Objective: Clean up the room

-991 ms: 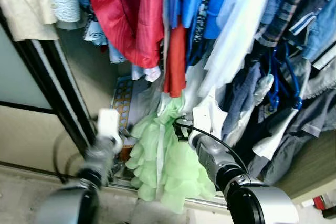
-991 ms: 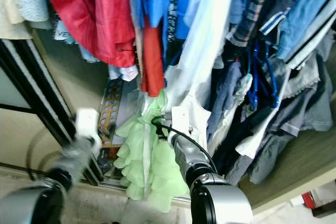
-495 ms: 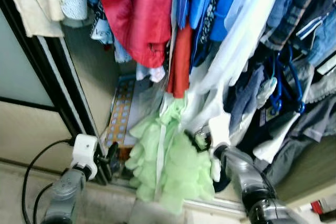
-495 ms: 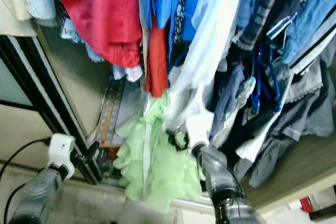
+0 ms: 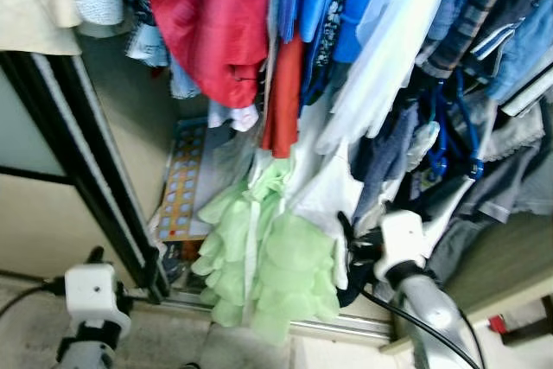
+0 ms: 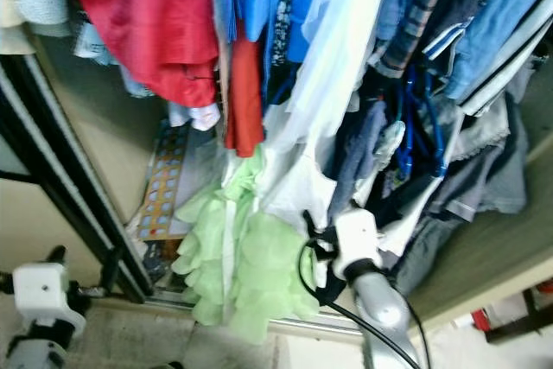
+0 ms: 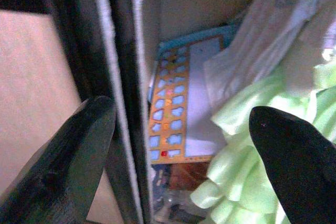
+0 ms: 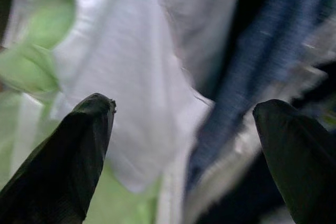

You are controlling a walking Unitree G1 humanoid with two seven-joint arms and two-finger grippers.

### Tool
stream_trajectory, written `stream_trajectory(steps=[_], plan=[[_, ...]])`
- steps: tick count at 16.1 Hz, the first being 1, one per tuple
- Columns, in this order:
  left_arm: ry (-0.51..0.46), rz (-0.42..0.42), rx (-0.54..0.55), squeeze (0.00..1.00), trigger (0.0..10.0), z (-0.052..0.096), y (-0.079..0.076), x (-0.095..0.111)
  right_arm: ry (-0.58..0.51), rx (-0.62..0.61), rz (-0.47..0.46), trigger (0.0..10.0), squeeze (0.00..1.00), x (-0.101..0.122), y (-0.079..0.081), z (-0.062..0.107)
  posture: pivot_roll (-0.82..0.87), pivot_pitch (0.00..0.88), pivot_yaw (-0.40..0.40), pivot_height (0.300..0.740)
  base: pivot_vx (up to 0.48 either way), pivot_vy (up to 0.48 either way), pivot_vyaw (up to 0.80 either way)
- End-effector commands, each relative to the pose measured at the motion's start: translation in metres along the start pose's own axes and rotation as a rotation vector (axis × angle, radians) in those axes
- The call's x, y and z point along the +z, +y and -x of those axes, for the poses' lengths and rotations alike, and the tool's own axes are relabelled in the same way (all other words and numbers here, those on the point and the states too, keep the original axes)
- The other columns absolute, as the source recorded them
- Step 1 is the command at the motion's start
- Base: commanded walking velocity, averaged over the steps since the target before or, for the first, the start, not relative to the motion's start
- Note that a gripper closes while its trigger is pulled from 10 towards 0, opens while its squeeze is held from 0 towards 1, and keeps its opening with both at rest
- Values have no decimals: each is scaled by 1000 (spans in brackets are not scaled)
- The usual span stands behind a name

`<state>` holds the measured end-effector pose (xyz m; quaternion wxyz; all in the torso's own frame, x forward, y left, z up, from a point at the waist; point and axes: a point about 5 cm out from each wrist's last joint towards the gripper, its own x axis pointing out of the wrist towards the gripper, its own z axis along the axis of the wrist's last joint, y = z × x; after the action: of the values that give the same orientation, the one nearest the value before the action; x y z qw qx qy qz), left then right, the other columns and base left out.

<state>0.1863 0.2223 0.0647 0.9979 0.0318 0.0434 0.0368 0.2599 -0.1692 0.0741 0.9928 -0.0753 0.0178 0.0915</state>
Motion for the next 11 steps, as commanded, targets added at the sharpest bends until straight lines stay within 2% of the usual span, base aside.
stream_trajectory(steps=[1, 2, 4, 5, 6, 7, 9, 11], plan=[[51, 14, -54, 0, 10000, 1, -6, -4, 44, -35, -28, 10000, 0, -5, -13, 10, -15, 95, -111, 740, 0, 0, 0], [59, 16, -60, 0, 10000, 1, -7, -4, 51, -44, -30, 10000, 0, -5, -14, 11, -15, 95, -111, 740, 0, 0, 0], [77, -65, -199, 0, 10000, -2, -17, 0, 44, -47, -41, 10000, 0, -2, -8, 12, -28, 92, -100, 740, 0, 0, 0], [77, -68, -213, 0, 10000, -5, -18, 1, 46, -42, -38, 10000, 0, -2, -6, 13, -37, 92, -97, 740, 0, 0, 0], [80, -43, -224, 0, 10000, -22, -22, 3, 59, -24, -23, 10000, 0, -4, -2, 15, -81, 91, -92, 740, 0, 0, 0], [41, -36, -245, 0, 10000, -39, -32, 10, 73, -34, 7, 10000, 0, -8, -1, 18, -125, 74, -84, 740, 0, 0, 0], [-8, -42, -279, 0, 10000, -54, -41, 20, 68, -47, 46, 10000, 0, -8, -1, 20, -156, 66, -63, 740, 0, 0, 0], [-17, -46, -293, 0, 10000, -65, -50, 23, 79, -60, 19, 10000, 0, -12, 5, 25, -163, 58, -26, 740, 0, 0, 0]])
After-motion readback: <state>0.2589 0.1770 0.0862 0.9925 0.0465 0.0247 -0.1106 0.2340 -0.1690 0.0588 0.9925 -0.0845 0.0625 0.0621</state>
